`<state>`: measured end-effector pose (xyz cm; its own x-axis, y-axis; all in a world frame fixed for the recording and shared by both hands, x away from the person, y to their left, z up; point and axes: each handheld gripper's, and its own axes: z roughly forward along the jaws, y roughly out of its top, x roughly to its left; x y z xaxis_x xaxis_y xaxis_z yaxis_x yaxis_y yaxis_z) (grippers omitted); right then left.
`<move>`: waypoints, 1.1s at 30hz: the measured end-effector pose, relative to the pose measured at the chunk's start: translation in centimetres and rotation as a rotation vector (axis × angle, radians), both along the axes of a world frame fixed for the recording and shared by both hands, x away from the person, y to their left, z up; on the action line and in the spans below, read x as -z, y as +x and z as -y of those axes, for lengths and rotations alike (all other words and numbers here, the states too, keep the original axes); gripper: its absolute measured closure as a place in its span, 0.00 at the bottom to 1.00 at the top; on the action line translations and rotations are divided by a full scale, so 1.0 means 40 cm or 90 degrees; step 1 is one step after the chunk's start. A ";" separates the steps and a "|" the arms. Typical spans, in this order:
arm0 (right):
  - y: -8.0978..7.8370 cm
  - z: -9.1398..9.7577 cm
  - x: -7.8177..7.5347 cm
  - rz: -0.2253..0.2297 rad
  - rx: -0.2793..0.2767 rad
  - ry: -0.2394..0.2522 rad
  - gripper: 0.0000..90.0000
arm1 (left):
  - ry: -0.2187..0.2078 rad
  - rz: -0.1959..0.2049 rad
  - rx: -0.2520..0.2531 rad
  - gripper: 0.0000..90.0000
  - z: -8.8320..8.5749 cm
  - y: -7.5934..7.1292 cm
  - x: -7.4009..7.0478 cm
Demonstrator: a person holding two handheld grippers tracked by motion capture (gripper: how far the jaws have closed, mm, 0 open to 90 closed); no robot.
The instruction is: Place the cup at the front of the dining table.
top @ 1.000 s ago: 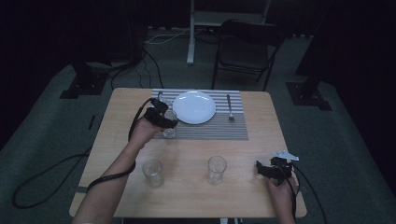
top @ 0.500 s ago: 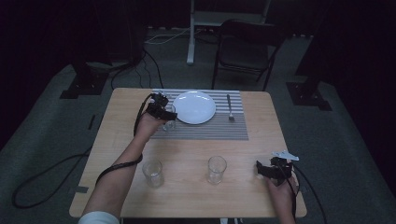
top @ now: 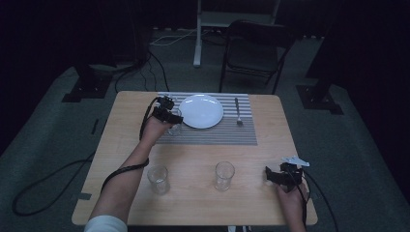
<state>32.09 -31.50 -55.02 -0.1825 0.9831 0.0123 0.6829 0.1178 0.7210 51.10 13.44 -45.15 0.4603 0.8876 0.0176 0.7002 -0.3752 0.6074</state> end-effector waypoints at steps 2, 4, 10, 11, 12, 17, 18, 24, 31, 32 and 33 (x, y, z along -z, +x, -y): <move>0.000 0.000 0.000 0.000 0.000 0.000 0.14 | 0.008 0.002 -0.004 0.31 0.005 0.001 0.000; 0.000 0.000 0.000 0.000 0.000 0.000 0.14 | -0.001 0.000 -0.009 0.31 0.004 0.002 -0.001; 0.000 0.000 0.000 0.000 0.000 0.000 0.14 | -0.007 -0.009 -0.022 0.11 0.003 -0.003 -0.003; 0.000 0.000 0.000 0.000 0.000 0.000 0.14 | -0.004 -0.012 -0.018 0.10 0.002 -0.007 -0.002; 0.000 0.000 0.000 0.000 0.000 0.000 0.14 | -0.007 -0.015 -0.013 0.10 0.000 -0.010 0.001; 0.000 0.000 0.000 0.000 0.000 0.000 0.14 | -0.022 -0.006 -0.018 0.00 -0.023 -0.034 0.009; 0.000 0.000 0.000 0.000 0.000 0.000 0.14 | -0.032 -0.006 -0.011 0.00 -0.030 -0.039 0.011; 0.000 0.000 0.000 0.000 0.000 0.000 0.14 | -0.030 0.015 0.018 0.00 -0.053 -0.078 0.021; 0.000 0.000 0.000 0.000 0.000 0.000 0.14 | -0.010 0.013 0.040 0.00 -0.089 -0.119 0.044; 0.000 0.000 0.000 0.000 0.000 0.000 0.14 | -0.004 0.013 0.041 0.00 -0.094 -0.125 0.047; 0.000 0.000 0.000 0.000 0.000 0.000 0.14 | -0.003 0.009 0.042 0.00 -0.100 -0.131 0.051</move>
